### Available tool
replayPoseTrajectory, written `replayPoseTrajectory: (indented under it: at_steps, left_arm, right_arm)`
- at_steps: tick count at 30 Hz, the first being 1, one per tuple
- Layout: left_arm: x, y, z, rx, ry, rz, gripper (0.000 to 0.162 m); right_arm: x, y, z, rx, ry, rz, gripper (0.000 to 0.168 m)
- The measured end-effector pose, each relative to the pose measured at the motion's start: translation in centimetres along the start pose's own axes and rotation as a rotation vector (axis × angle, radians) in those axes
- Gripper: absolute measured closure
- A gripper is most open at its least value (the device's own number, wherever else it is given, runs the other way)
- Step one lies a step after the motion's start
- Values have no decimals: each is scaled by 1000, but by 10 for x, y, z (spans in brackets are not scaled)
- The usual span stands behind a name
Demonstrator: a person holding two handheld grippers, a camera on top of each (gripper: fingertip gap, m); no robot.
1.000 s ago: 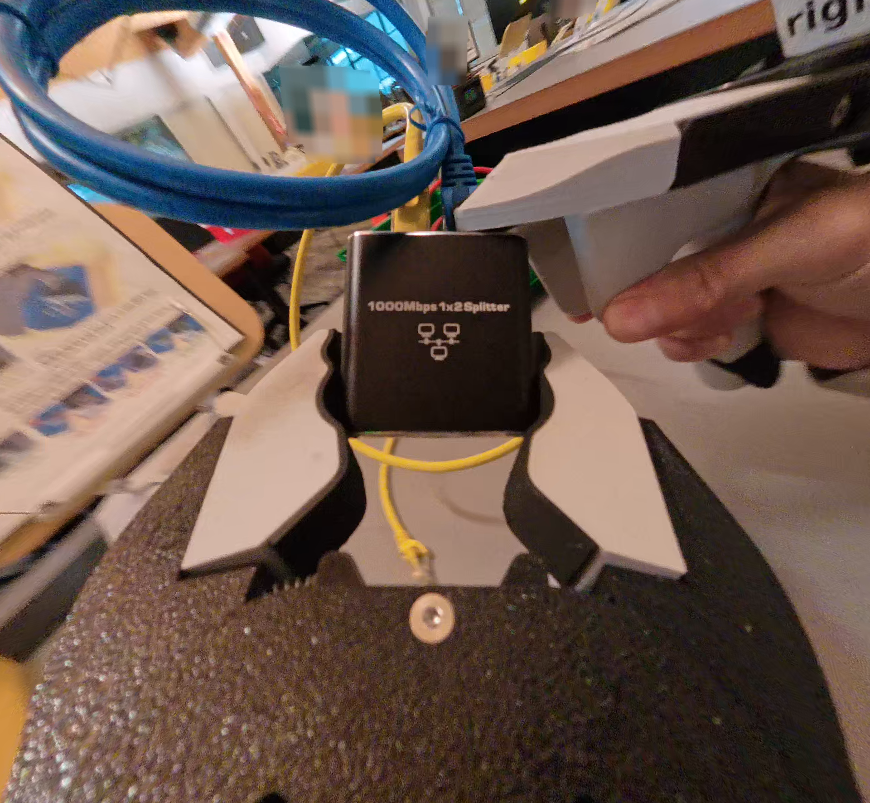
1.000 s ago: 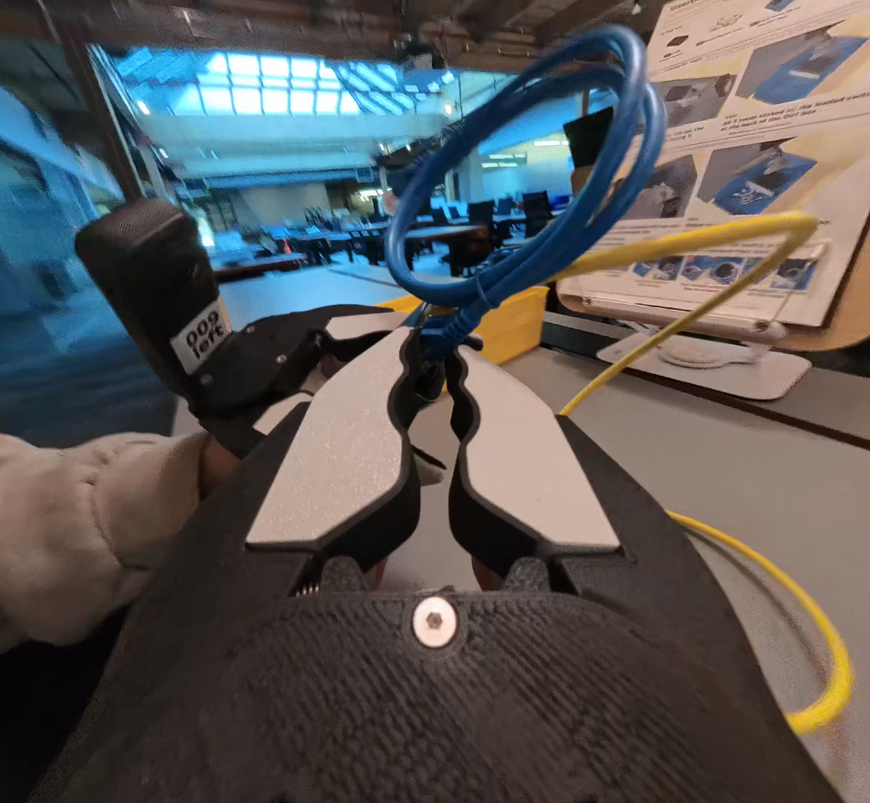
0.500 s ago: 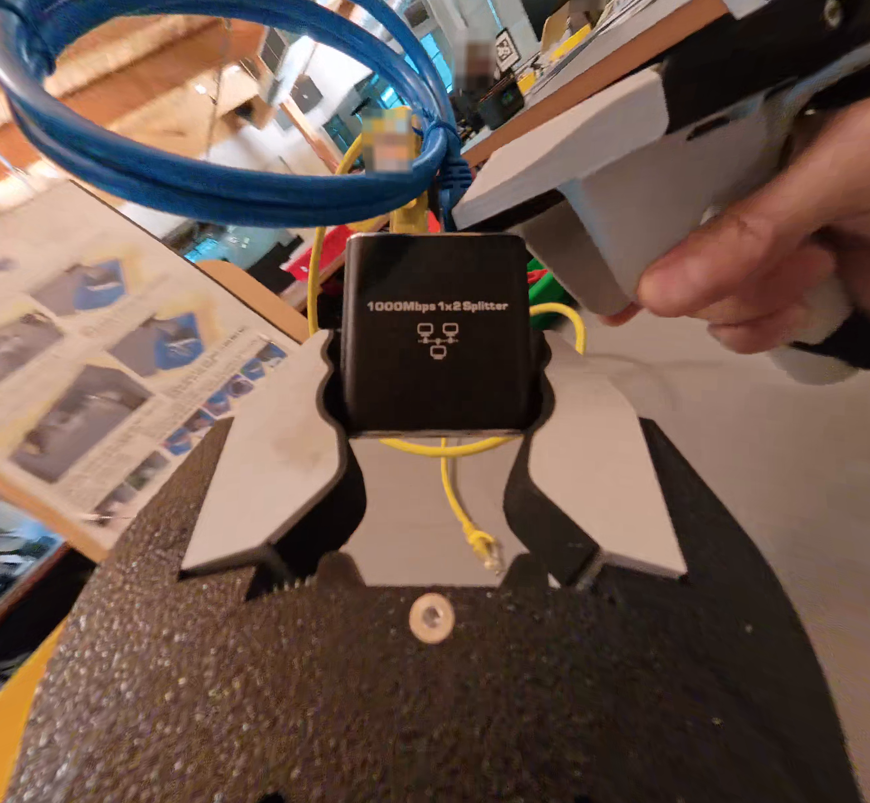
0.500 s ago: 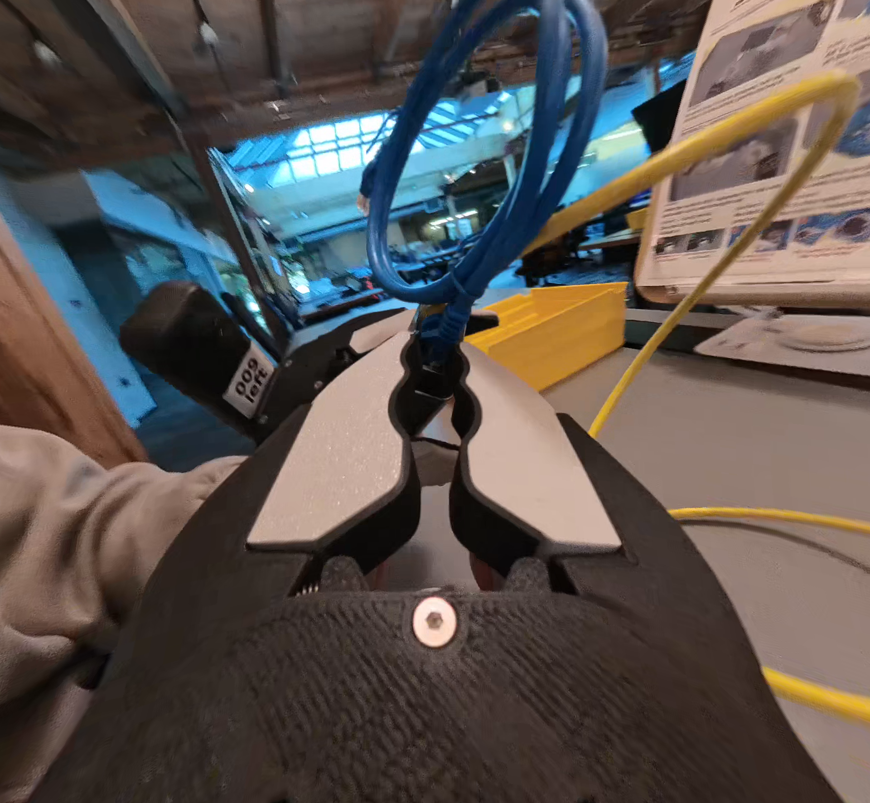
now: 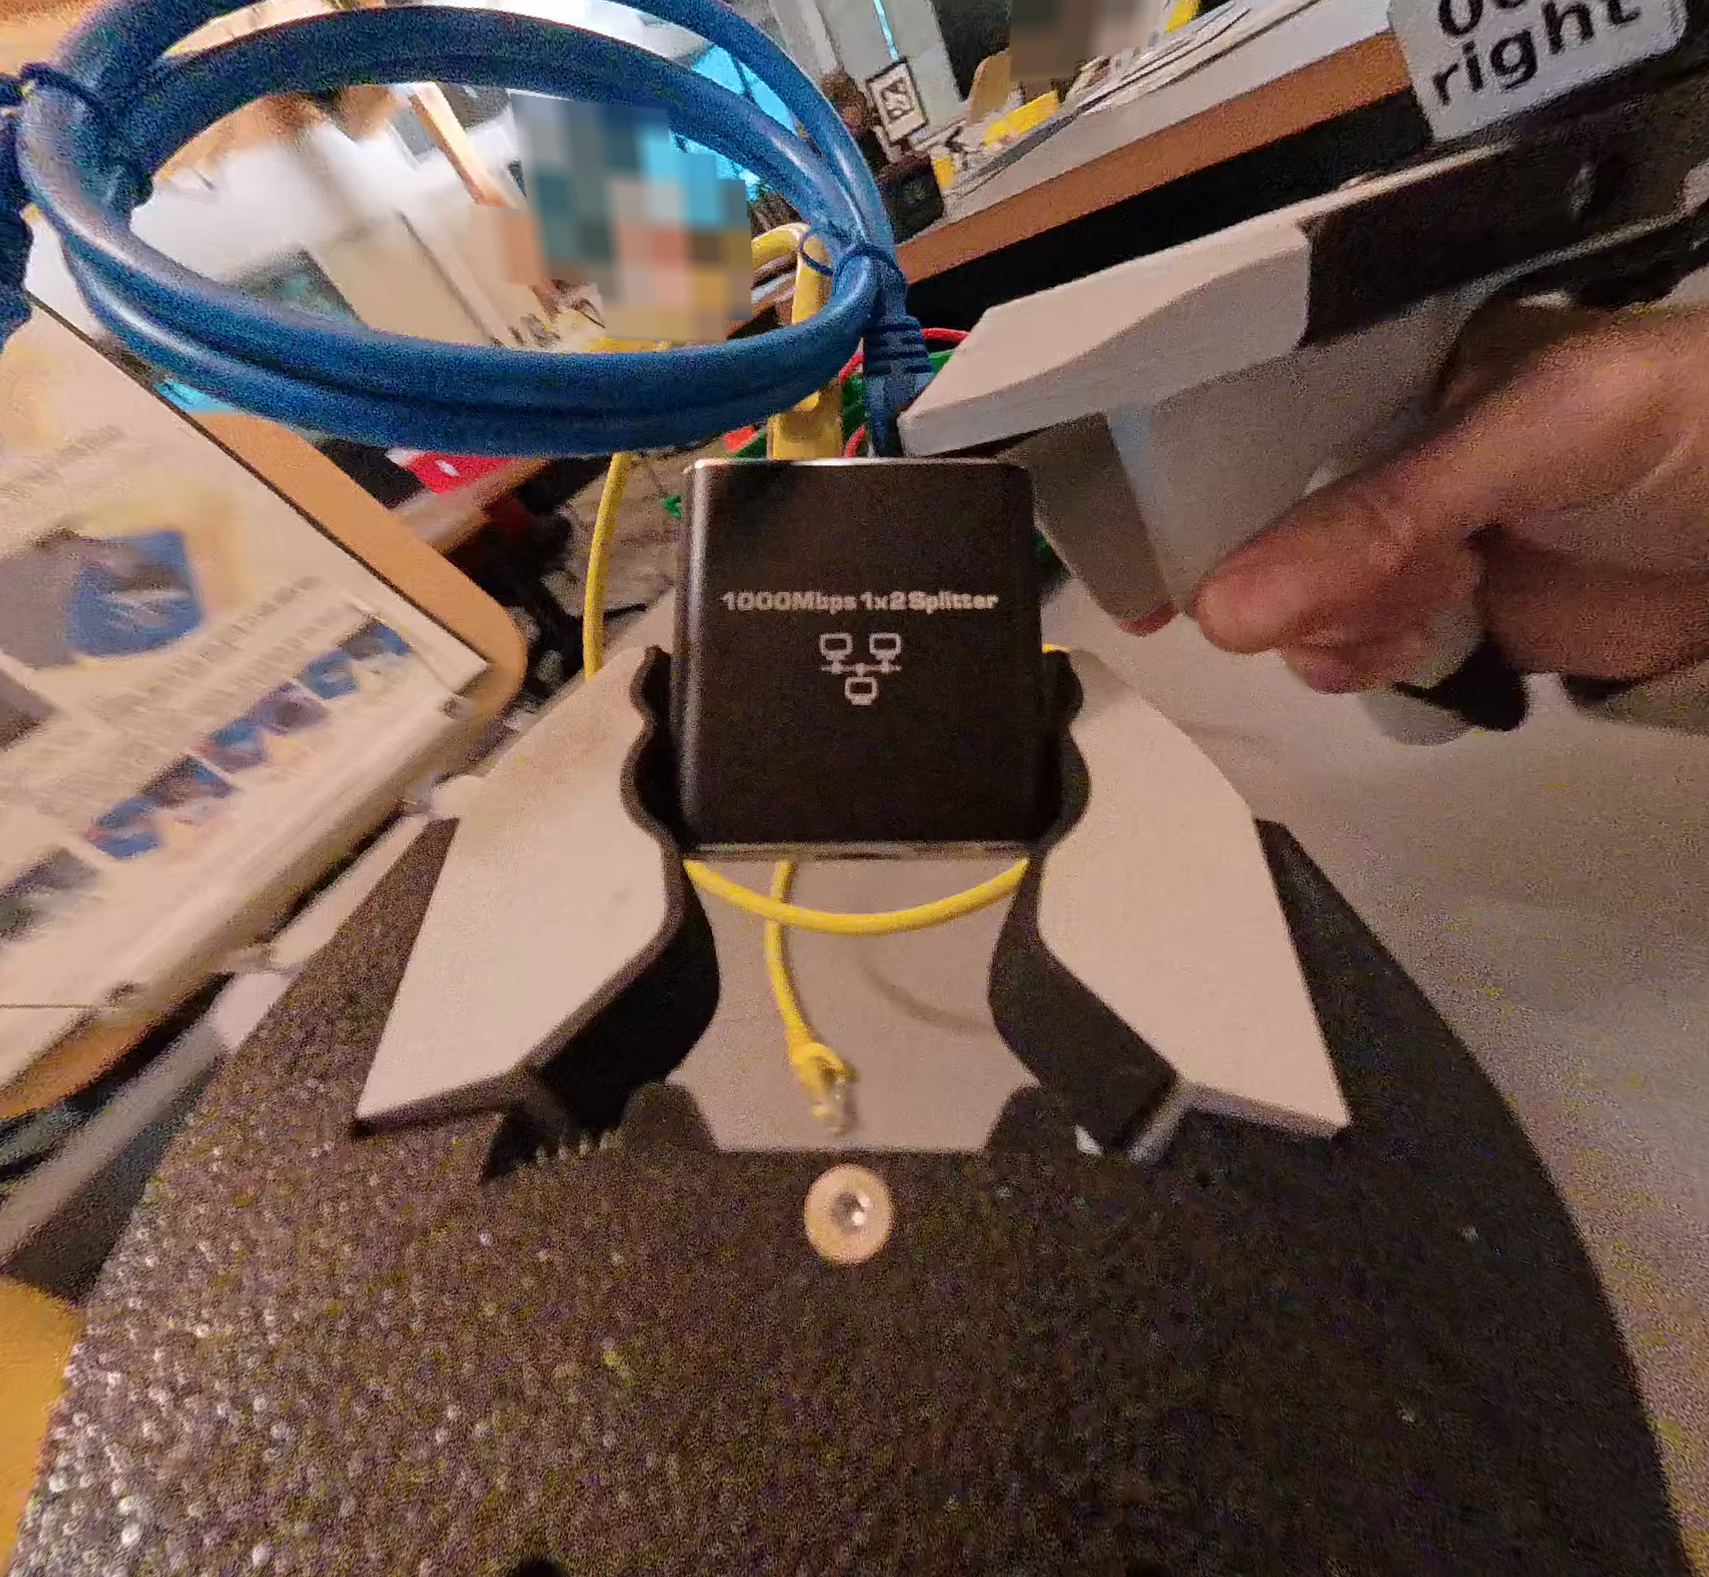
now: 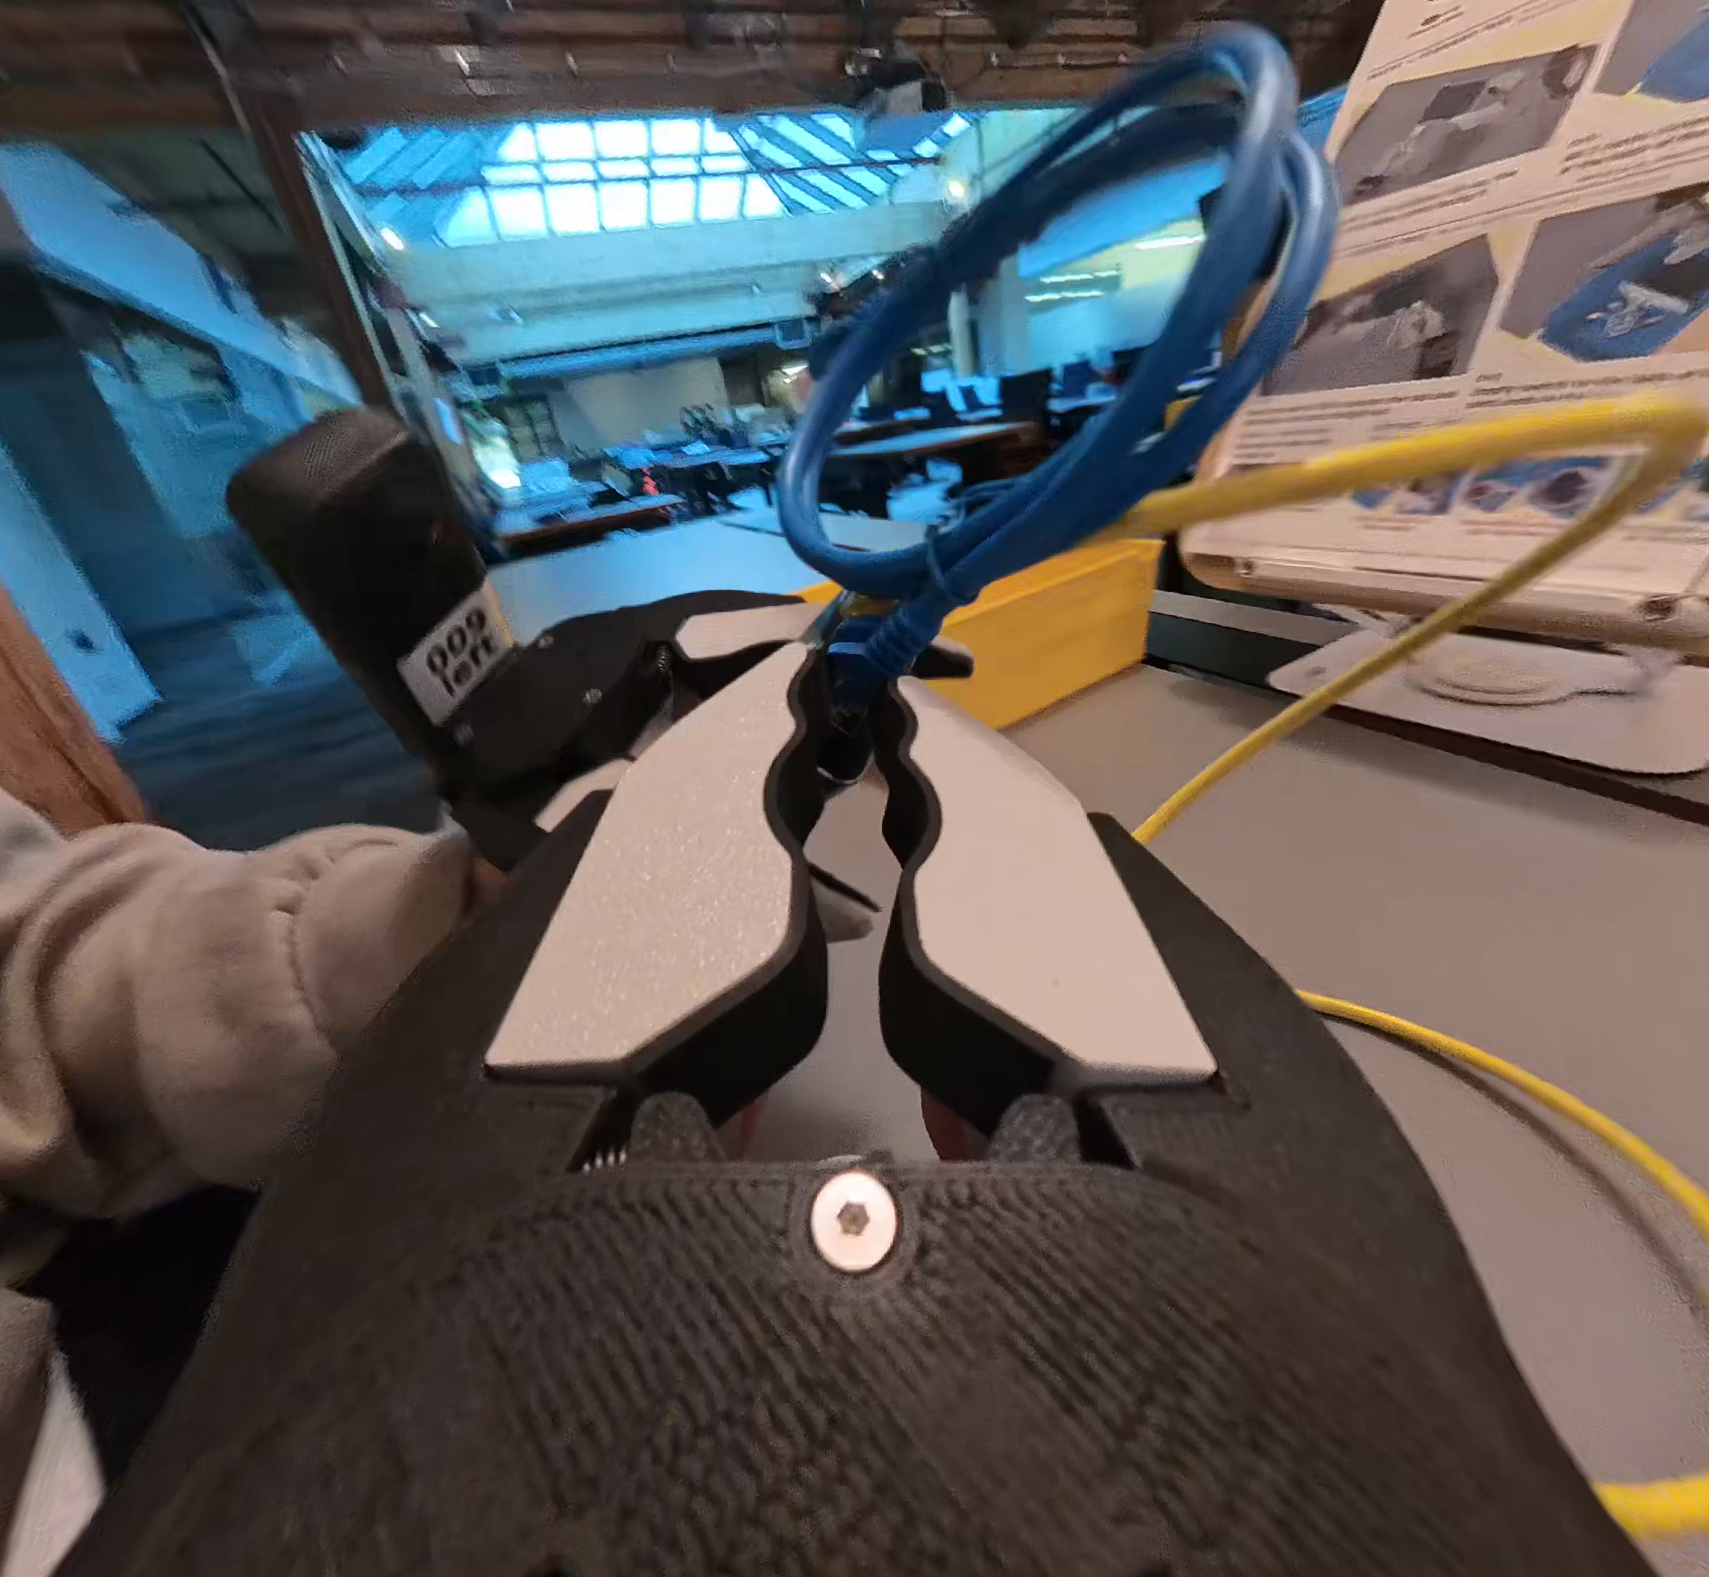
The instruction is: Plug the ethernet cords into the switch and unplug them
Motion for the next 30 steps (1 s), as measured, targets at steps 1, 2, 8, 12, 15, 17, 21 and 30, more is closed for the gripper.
replayPoseTrajectory:
  at_steps: [1,2,8,12,15,17,21,30]
  left_arm:
    - [-3,-2,0,3,-22,82,86]
    - [-4,-4,1,14,-32,123,86]
    - [-5,-5,2,15,-39,143,87]
    - [0,1,2,7,5,-49,87]
    - [-4,-10,2,3,-16,146,87]
    - [-7,-16,1,3,-23,214,87]
    - [-10,-23,2,6,-40,268,87]
    - [-14,-27,2,-7,-79,309,87]
  right_arm:
    - [0,-1,0,14,-7,27,156]
    - [-1,-2,1,28,-9,44,156]
    - [2,-2,-1,49,-9,119,156]
    - [4,1,0,9,7,108,156]
    - [1,-4,0,78,-53,158,156]
    - [0,-7,1,81,-74,221,156]
    - [-3,-12,4,167,-48,246,154]
    - [-4,-15,9,266,21,317,154]
Point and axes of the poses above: each gripper's, where its closed fingertips meet, z out along the fingers, y out of its underside, x = y × z across the jaws, the point moved 3 cm from there along -z, back along the fingers, and after that the axes turned 15 degrees about x, right-handed, at the moved point
